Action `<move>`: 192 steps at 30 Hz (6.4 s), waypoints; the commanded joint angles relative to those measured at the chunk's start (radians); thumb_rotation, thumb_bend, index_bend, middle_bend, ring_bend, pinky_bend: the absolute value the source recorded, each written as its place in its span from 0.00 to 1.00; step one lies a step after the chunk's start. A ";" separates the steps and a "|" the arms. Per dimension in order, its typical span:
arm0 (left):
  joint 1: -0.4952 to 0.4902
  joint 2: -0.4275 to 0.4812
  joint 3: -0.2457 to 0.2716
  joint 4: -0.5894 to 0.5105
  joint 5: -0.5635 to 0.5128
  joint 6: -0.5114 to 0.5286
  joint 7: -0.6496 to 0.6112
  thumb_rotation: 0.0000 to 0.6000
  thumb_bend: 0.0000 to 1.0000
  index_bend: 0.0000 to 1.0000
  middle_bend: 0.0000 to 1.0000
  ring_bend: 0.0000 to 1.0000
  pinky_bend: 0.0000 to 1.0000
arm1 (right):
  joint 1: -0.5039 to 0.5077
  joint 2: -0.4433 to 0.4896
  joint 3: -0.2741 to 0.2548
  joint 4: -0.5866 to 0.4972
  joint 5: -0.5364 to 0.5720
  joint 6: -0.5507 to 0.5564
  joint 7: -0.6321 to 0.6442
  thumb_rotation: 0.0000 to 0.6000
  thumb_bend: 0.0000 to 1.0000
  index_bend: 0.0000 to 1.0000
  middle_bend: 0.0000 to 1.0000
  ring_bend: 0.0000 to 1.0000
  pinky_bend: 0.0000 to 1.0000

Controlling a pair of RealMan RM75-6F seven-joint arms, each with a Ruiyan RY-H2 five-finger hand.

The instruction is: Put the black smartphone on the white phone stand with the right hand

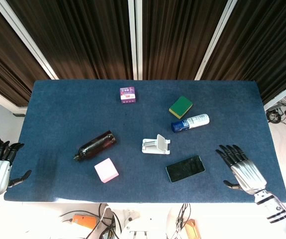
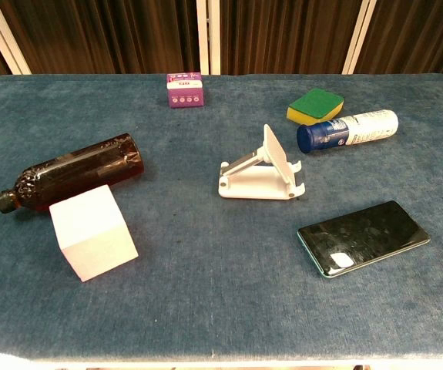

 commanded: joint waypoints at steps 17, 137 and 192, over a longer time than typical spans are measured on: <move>0.003 -0.015 0.003 0.034 -0.002 -0.004 -0.027 1.00 0.11 0.17 0.16 0.06 0.00 | 0.248 -0.242 0.094 -0.142 0.349 -0.440 -0.527 1.00 0.32 0.23 0.01 0.00 0.05; 0.000 0.003 0.008 0.001 -0.018 -0.034 0.006 1.00 0.11 0.17 0.16 0.06 0.00 | 0.377 -0.786 0.211 0.588 0.188 -0.001 0.885 1.00 0.42 0.48 0.45 0.28 0.37; -0.011 -0.031 0.002 0.028 0.000 -0.022 -0.011 1.00 0.11 0.17 0.16 0.06 0.00 | -0.132 0.008 -0.027 0.012 0.227 0.344 0.105 1.00 0.27 0.00 0.03 0.00 0.04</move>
